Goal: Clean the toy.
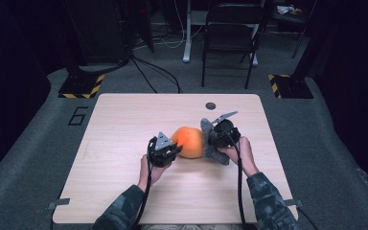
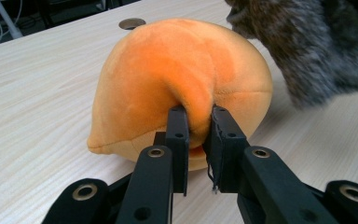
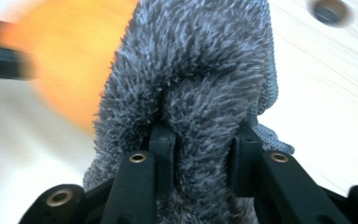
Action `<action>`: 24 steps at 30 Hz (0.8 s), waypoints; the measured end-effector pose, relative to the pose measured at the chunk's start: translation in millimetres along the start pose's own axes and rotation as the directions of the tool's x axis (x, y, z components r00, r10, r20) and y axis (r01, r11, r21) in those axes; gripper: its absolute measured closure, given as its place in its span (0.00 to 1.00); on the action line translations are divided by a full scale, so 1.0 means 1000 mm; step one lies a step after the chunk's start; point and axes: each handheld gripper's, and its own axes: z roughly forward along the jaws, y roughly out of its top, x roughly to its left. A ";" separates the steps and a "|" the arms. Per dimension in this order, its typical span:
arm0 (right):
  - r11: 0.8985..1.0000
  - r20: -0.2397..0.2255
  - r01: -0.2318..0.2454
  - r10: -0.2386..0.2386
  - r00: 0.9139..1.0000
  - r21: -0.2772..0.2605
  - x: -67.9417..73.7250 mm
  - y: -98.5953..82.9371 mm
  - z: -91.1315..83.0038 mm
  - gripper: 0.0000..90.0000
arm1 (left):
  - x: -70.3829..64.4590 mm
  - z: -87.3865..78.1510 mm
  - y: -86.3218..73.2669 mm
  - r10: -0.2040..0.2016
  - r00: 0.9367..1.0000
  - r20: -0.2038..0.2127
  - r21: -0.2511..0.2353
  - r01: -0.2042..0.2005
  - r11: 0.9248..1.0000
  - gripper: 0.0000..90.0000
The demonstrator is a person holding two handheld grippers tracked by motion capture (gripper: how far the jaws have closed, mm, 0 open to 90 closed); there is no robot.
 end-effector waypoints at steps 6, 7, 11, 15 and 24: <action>0.997 0.014 0.077 -0.077 0.997 0.030 0.015 -0.002 0.022 0.75 | -0.002 -0.002 0.000 0.031 0.999 -0.014 0.020 -0.031 0.999 0.80; 0.997 0.015 0.080 -0.081 0.997 0.024 0.013 -0.003 0.022 0.75 | -0.003 -0.002 0.000 0.042 0.999 -0.022 0.025 -0.042 0.999 0.77; 0.998 -0.003 0.057 -0.057 0.998 0.007 0.005 -0.005 0.024 0.75 | -0.010 -0.001 0.003 0.145 0.985 -0.094 0.064 -0.139 0.988 0.59; 0.998 -0.001 0.067 -0.067 0.998 0.001 0.007 -0.005 0.024 0.75 | -0.013 0.004 0.004 0.230 0.964 -0.136 0.071 -0.222 0.973 0.50; 0.998 0.014 0.067 -0.067 0.998 -0.011 0.008 -0.004 0.021 0.75 | -0.012 0.015 0.000 0.245 0.960 -0.133 0.031 -0.243 0.970 0.81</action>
